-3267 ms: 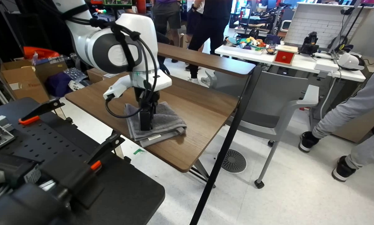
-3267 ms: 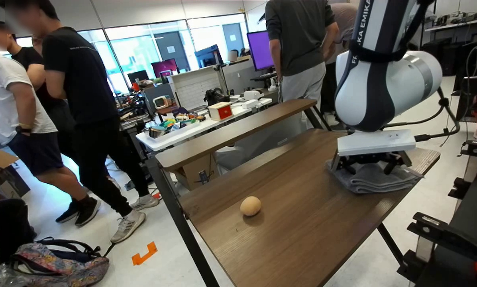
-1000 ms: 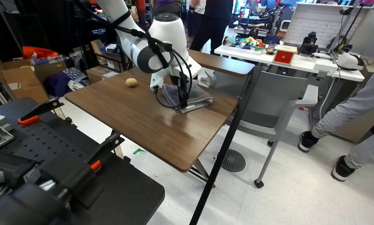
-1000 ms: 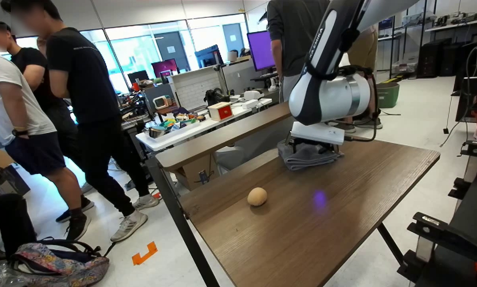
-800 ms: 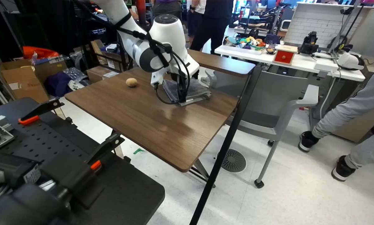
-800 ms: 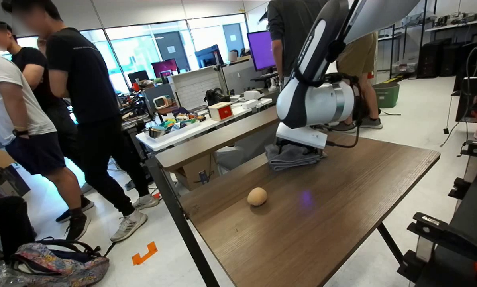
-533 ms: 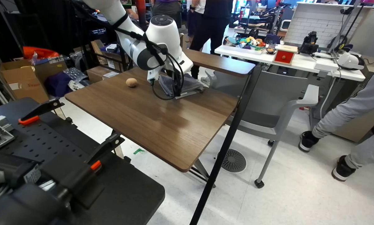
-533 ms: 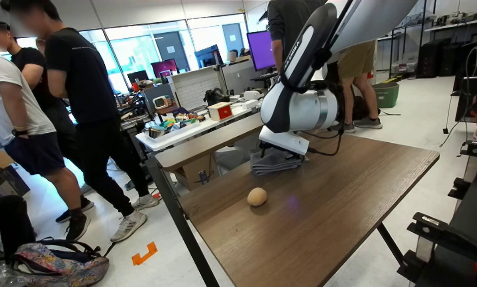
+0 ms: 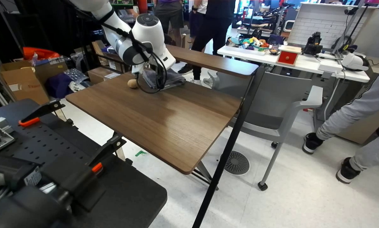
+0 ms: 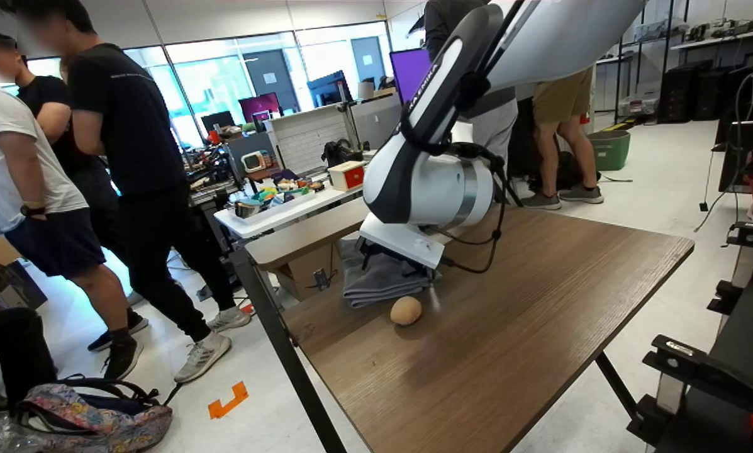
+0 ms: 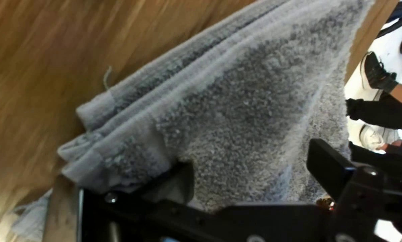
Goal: Use the grey towel to wipe the table
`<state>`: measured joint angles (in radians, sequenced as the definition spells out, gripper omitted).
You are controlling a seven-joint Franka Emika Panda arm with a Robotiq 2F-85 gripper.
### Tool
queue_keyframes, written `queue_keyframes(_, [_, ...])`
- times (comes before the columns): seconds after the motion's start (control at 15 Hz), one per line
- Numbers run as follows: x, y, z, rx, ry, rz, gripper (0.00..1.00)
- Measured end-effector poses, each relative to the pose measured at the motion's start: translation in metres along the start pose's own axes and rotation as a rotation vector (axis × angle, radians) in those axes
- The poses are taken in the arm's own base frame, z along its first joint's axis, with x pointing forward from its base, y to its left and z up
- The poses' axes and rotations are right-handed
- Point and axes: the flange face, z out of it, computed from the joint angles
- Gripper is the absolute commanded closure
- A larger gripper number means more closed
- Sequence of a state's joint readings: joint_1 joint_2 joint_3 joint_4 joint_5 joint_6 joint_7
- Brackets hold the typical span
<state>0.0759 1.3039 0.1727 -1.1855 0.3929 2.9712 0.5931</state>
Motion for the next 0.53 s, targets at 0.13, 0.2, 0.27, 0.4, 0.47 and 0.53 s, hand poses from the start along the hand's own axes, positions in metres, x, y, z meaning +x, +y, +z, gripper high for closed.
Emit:
queue_keyframes(0.13, [-0.021,-0.012,0.005,0.014,-0.023,-0.028,0.00])
queue_keyframes(0.2, [-0.027,-0.015,0.007,0.017,-0.028,-0.036,0.00])
queue_keyframes(0.27, [-0.029,-0.017,0.008,0.019,-0.029,-0.040,0.00])
queue_keyframes(0.4, [-0.025,-0.015,0.007,0.019,-0.029,-0.017,0.00])
queue_keyframes(0.47, [-0.021,-0.013,0.007,0.017,-0.024,0.000,0.00])
queue_keyframes(0.53, [-0.014,-0.009,0.005,0.007,-0.012,0.021,0.00])
